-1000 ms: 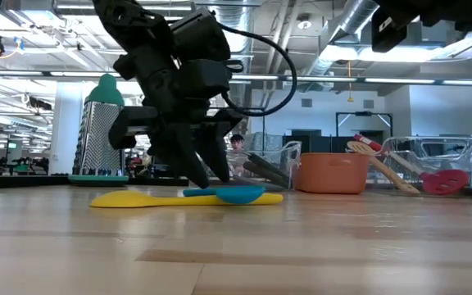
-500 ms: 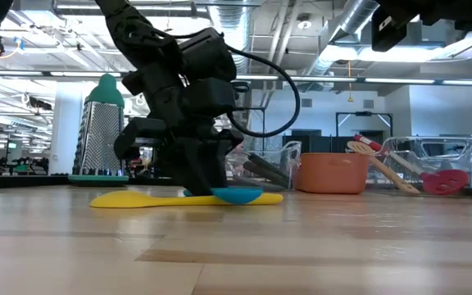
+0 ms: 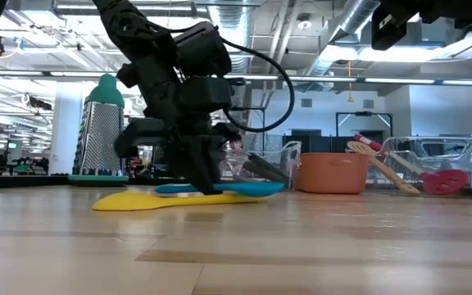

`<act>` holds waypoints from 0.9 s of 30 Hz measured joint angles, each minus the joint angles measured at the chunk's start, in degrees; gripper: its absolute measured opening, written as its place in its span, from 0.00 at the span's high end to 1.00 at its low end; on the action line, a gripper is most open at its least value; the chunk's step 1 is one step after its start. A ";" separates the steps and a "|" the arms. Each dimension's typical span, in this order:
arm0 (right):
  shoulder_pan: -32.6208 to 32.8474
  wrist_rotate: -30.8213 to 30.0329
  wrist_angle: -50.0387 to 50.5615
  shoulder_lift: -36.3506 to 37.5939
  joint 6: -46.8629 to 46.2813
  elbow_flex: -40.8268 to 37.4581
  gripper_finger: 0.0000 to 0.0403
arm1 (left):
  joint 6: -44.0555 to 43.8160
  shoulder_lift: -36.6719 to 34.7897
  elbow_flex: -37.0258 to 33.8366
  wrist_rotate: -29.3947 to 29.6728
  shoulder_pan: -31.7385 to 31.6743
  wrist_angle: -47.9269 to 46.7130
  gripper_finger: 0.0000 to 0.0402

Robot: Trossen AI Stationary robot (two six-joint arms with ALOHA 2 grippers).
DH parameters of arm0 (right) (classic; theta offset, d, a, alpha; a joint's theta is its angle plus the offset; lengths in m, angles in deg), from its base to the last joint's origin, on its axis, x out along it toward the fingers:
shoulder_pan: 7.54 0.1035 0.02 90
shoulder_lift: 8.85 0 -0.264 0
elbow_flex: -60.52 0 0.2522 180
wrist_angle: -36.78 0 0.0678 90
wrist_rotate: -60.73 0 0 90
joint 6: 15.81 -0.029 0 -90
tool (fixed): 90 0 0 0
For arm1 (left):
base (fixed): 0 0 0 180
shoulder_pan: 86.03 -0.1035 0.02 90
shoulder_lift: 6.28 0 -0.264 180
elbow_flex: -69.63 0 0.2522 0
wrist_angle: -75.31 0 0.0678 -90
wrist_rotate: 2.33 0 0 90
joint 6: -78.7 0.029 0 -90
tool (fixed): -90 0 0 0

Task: Pick & Place Kitchen Items
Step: Put the blue spoon in the right transparent bin

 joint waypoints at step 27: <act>3.03 -19.24 -0.74 -0.26 0.17 0.07 1.00 | -22.57 -27.81 -13.80 -3.49 -7.04 43.42 0.99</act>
